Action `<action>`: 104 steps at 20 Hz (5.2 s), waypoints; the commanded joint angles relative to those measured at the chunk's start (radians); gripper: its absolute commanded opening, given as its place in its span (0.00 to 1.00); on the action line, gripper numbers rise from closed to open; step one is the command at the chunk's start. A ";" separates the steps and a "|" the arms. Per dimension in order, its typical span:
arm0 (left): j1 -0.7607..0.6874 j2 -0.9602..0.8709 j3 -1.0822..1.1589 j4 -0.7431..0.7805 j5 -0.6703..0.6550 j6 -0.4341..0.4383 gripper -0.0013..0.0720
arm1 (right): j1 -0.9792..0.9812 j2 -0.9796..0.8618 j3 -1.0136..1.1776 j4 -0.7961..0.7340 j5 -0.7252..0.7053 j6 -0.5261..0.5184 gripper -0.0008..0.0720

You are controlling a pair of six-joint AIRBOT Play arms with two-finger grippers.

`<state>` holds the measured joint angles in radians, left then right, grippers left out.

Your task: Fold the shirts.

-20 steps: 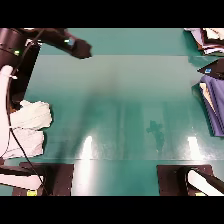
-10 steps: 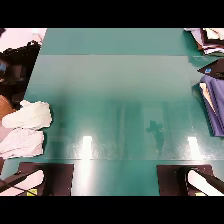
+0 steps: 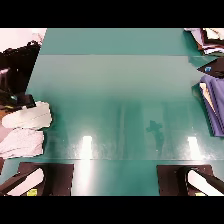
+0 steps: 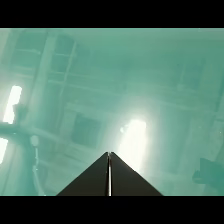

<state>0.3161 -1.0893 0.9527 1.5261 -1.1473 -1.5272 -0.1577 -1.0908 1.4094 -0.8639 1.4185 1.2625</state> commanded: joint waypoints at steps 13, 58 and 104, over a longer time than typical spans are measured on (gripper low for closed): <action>0.002 0.061 -0.087 0.013 0.127 -0.044 0.05 | 0.002 0.001 0.001 0.010 0.001 0.001 0.03; -0.534 -0.581 0.499 -0.428 0.113 0.140 0.82 | 0.002 0.002 0.306 0.008 0.091 0.028 0.03; -0.403 -0.006 0.701 -0.211 -0.051 0.109 0.05 | 0.493 -0.047 -0.085 -0.030 -0.262 0.020 0.03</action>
<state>-0.0971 -1.2350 1.6535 1.3201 -1.2007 -1.4151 0.4385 -1.2549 1.2255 -0.8558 1.1114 1.2644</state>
